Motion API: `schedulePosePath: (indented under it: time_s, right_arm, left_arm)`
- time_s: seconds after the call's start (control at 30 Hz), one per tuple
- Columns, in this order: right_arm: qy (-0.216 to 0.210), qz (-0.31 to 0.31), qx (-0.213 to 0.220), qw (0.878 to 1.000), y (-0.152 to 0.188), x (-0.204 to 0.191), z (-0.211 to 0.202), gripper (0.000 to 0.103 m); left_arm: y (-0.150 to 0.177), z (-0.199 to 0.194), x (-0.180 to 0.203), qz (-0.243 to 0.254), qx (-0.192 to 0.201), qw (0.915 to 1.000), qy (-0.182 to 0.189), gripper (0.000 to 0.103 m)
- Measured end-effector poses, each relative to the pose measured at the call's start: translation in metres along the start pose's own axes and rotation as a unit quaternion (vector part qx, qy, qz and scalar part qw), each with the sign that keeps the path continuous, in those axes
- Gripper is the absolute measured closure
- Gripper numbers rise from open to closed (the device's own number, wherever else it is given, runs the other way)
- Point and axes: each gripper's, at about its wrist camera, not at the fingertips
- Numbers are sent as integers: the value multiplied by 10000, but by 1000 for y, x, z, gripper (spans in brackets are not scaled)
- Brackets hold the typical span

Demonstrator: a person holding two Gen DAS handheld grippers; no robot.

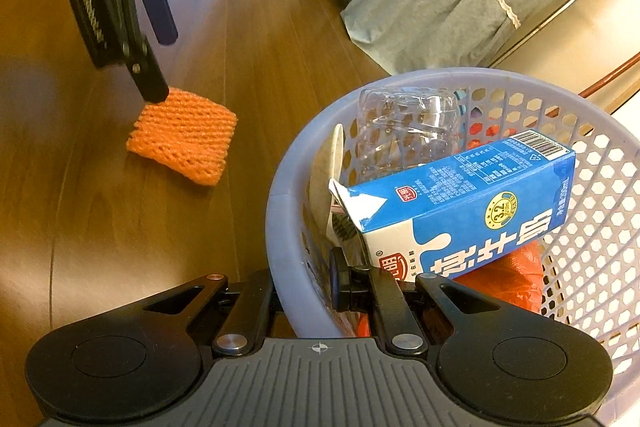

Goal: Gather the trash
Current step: 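Move the open left tool down to the orange mesh sleeve, then close the left tool on the orange mesh sleeve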

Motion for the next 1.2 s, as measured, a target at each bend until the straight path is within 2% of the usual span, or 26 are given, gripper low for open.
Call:
schedulePosePath:
  time_s: [0.17, 0.37, 0.53, 0.7, 0.97, 1.07, 1.13, 1.2]
  right_arm:
    - [13, -24, -29, 10000, 1, 0, 1, 98]
    - [11, -40, -42, 10000, 2, 1, 1, 98]
    - [11, -45, -47, 10000, 2, 1, 2, 98]
    - [11, -47, -50, 10000, 2, 1, 2, 97]
    - [17, -36, -53, 10000, 3, 0, 3, 97]
    - [18, -33, -55, 10000, 2, 0, 3, 97]
    - [19, -24, -55, 10000, 2, 0, 3, 97]
    - [20, -26, -57, 10000, 3, 0, 3, 97]
  left_arm:
    - [-5, 19, 14, 157, -60, 9999, 21, 37]
    - [-6, 39, 14, 110, -185, 9998, -46, 38]
    - [-4, 51, 11, 27, -375, 9993, -37, 47]
    - [-1, 53, 10, 33, -449, 9990, 19, 48]
    - [-2, 54, 13, 47, -508, 9987, 72, 65]
    - [-4, 55, 12, 26, -526, 9986, 104, 74]
    - [-6, 56, 11, 5, -550, 9984, 122, 84]
    - [-7, 55, 11, -14, -560, 9983, 127, 87]
Point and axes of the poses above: each gripper's, at about its wrist camera, not at the fingertips, and z roughly the way its jaws point, x to its right, y to its underside, and after that the axes turned 10 degrees about -y, right-handed
